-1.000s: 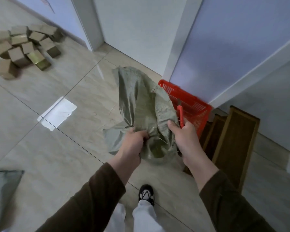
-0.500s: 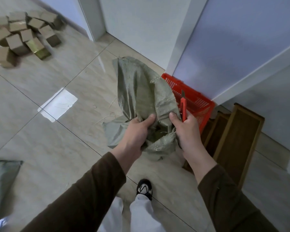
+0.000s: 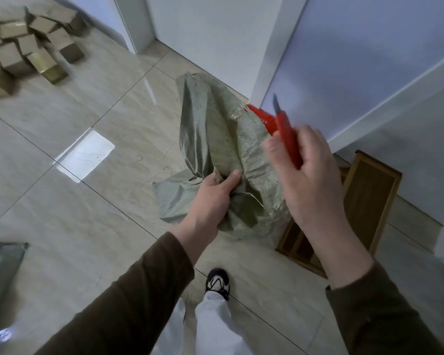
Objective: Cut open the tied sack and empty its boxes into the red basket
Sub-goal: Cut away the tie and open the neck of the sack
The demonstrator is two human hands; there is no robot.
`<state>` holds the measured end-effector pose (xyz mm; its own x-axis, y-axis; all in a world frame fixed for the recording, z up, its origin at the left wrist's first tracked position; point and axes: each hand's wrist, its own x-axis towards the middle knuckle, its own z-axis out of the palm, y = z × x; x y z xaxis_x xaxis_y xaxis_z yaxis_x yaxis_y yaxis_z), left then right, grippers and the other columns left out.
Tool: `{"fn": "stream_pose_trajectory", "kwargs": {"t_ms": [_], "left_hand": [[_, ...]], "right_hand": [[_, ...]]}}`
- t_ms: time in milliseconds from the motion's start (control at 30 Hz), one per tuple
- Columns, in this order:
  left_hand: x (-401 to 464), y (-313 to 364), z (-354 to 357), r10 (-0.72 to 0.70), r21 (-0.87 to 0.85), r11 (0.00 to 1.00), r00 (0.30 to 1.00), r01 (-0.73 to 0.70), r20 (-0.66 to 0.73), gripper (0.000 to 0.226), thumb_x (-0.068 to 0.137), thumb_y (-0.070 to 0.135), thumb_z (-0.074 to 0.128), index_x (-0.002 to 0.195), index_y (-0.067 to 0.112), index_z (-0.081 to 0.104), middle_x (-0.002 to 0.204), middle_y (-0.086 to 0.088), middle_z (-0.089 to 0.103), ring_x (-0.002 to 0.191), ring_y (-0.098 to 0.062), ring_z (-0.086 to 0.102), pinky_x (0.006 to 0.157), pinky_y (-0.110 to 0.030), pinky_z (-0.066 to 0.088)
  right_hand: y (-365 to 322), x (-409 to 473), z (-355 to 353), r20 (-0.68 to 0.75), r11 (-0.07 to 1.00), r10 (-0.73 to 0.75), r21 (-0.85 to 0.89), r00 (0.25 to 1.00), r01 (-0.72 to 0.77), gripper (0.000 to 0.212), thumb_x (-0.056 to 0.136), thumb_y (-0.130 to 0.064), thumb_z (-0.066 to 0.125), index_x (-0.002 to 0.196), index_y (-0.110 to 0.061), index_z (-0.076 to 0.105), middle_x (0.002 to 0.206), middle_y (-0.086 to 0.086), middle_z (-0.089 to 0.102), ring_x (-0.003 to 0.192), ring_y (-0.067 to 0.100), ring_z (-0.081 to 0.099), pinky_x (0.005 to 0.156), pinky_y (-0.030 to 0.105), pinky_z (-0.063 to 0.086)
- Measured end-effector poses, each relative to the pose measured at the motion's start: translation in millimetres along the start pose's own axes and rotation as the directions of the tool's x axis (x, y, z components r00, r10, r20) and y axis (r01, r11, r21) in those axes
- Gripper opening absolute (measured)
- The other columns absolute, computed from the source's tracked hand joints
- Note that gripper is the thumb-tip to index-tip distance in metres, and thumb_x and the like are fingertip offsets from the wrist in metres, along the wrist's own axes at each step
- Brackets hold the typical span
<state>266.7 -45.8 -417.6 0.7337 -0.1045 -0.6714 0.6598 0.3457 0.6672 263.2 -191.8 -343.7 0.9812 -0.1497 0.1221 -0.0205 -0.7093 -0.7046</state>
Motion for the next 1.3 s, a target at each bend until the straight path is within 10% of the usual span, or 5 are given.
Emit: {"fn": "stream_pose_trajectory", "kwargs": {"t_ms": [300, 633, 867, 967, 1300], "left_hand": [[-1, -10, -5, 0.071, 0.044, 0.996, 0.996, -0.074, 0.059, 0.024, 0.109, 0.023, 0.055, 0.107, 0.013, 0.077, 0.103, -0.011, 0.082, 0.093, -0.027, 0.079, 0.087, -0.043, 0.065], [4, -14, -13, 0.155, 0.254, 0.950, 0.979, -0.184, 0.130, 0.044, 0.093, 0.036, 0.078, 0.127, 0.009, 0.066, 0.114, -0.013, 0.080, 0.102, -0.030, 0.078, 0.082, -0.045, 0.065], [-2, -9, -16, 0.623, 0.753, 0.397, 0.757, -0.525, 0.199, 0.122, 0.079, 0.016, 0.090, 0.167, 0.034, 0.006, 0.105, 0.016, 0.070, 0.071, 0.013, 0.063, 0.066, -0.004, 0.050], [-8, -7, -17, 0.681, 0.825, -0.014, 0.599, -0.565, 0.422, 0.100, 0.085, 0.016, 0.085, 0.164, 0.028, 0.026, 0.064, 0.017, 0.050, 0.049, -0.007, 0.051, 0.051, -0.020, 0.047], [2, 1, -21, 0.589, 0.829, 0.107, 0.706, -0.549, 0.392, 0.026, 0.093, 0.033, 0.073, 0.079, 0.014, 0.061, 0.100, -0.002, 0.055, 0.091, -0.016, 0.051, 0.070, -0.022, 0.036]], "right_hand": [[37, -3, 36, 0.466, 0.911, 0.374, -0.024, 0.802, -0.411, 0.015, 0.090, -0.037, 0.080, 0.098, -0.031, 0.068, 0.088, -0.011, 0.072, 0.086, 0.013, 0.071, 0.078, 0.038, 0.055], [38, -2, 18, 0.393, 0.983, 0.105, -0.180, 0.914, -0.036, 0.012, 0.104, -0.035, 0.059, 0.099, -0.024, 0.061, 0.094, -0.010, 0.063, 0.086, 0.015, 0.062, 0.070, 0.037, 0.047], [37, -9, 17, 0.332, 0.977, 0.099, -0.214, 0.938, -0.027, 0.014, 0.107, -0.033, 0.055, 0.101, -0.020, 0.055, 0.081, -0.008, 0.061, 0.069, 0.016, 0.062, 0.061, 0.034, 0.049], [37, -13, 19, 0.283, 0.988, 0.109, -0.139, 0.953, -0.072, 0.018, 0.107, -0.032, 0.056, 0.095, -0.019, 0.053, 0.077, -0.007, 0.060, 0.065, 0.010, 0.060, 0.057, 0.029, 0.045], [49, -8, 12, 0.268, 0.991, 0.079, -0.123, 0.960, -0.047, 0.014, 0.099, -0.034, 0.069, 0.100, -0.021, 0.065, 0.094, -0.009, 0.062, 0.082, 0.007, 0.058, 0.069, 0.021, 0.041]]}}
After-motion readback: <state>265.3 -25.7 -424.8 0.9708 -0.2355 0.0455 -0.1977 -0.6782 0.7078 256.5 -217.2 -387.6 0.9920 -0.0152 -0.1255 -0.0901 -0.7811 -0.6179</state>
